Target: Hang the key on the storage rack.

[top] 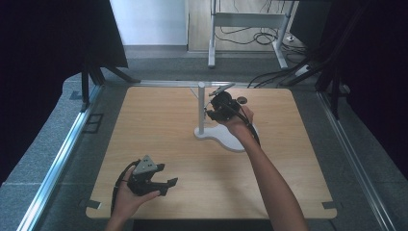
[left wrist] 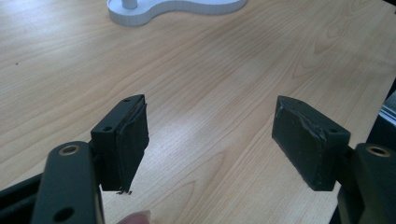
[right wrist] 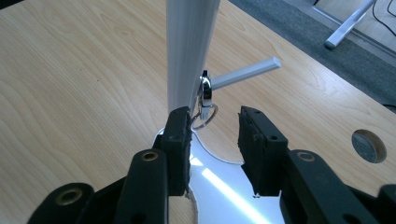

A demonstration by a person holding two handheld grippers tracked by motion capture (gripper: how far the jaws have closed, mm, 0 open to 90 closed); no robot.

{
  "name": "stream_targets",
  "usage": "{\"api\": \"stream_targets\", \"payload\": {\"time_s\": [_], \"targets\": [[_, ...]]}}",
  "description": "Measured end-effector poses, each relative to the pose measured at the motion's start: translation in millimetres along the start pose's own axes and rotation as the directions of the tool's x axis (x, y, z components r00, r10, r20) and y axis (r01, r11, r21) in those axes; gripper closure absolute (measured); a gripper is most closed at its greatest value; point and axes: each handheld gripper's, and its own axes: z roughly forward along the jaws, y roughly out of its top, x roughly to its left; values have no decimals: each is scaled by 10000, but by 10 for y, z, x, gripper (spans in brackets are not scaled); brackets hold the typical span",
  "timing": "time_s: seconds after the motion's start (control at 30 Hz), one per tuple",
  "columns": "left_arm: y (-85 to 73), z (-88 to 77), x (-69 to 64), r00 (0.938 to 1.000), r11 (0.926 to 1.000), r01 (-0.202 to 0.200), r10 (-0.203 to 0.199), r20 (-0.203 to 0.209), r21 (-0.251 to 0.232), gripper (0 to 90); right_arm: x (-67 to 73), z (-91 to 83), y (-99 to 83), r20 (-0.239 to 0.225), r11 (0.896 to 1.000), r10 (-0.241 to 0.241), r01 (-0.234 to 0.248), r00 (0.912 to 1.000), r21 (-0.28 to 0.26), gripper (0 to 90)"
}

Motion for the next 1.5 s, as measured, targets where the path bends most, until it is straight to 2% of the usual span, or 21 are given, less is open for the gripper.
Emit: {"api": "stream_targets", "payload": {"time_s": [0.2, 0.4, 0.53, 0.57, 0.6, 0.77, 0.93, 1.0, 1.03, 1.07, 1.2, 1.3, 1.4, 1.5], "targets": [[4, 18, -2, 10000, 10000, -2, 3, -60, 52, 277, -24, -96, -174, -300, 9981, 274, -290, 9992, -540, 534], [-24, -10, 20, 9999, 10000, 58, -58, -131, 12, 277, -32, -232, -361, -593, 9940, 574, -626, 9966, -899, 514], [-48, -49, 41, 9996, 9999, 144, -145, -260, -37, 277, -36, -365, -560, -899, 9895, 787, -888, 9928, -1138, 507], [-50, -86, 42, 9993, 9998, 186, -190, -313, -119, 277, -30, -432, -680, -993, 9869, 897, -1019, 9910, -1253, 502], [-50, -86, 42, 9993, 9998, 186, -190, -313, -119, 277, -30, -432, -680, -993, 9869, 897, -1019, 9910, -1253, 502], [-54, -164, 37, 9987, 9993, 214, -227, -452, -306, 278, -57, -581, -1011, -1453, 9825, 1098, -1295, 9833, -1337, 497], [-72, -187, 46, 9979, 9991, 291, -309, -570, -311, 278, -79, -694, -1367, -1538, 9777, 1316, -1538, 9793, -1428, 494], [-82, -179, 51, 9976, 9992, 305, -320, -612, -265, 278, -83, -732, -1574, -1420, 9773, 1356, -1559, 9805, -1433, 489], [-86, -175, 53, 9976, 9992, 315, -330, -608, -252, 278, -83, -732, -1574, -1420, 9773, 1356, -1559, 9805, -1433, 489], [-92, -168, 53, 9974, 9992, 340, -353, -633, -223, 278, -88, -749, -1684, -1458, 9743, 1461, -1679, 9785, -1502, 488], [-97, -157, 50, 9972, 9993, 353, -363, -657, -151, 278, -89, -751, -1814, -1485, 9712, 1580, -1808, 9762, -1554, 487], [-99, -152, 50, 9972, 9993, 355, -364, -655, -141, 278, -76, -737, -1935, -1444, 9725, 1590, -1802, 9767, -1474, 486], [-103, -144, 51, 9972, 9993, 342, -349, -656, -120, 278, -81, -725, -1996, -1354, 9759, 1619, -1789, 9775, -1249, 482], [-101, -139, 42, 9973, 9994, 320, -327, -650, -121, 278, -85, -744, -2038, -1358, 9724, 1699, -1884, 9761, -1374, 482]]}}
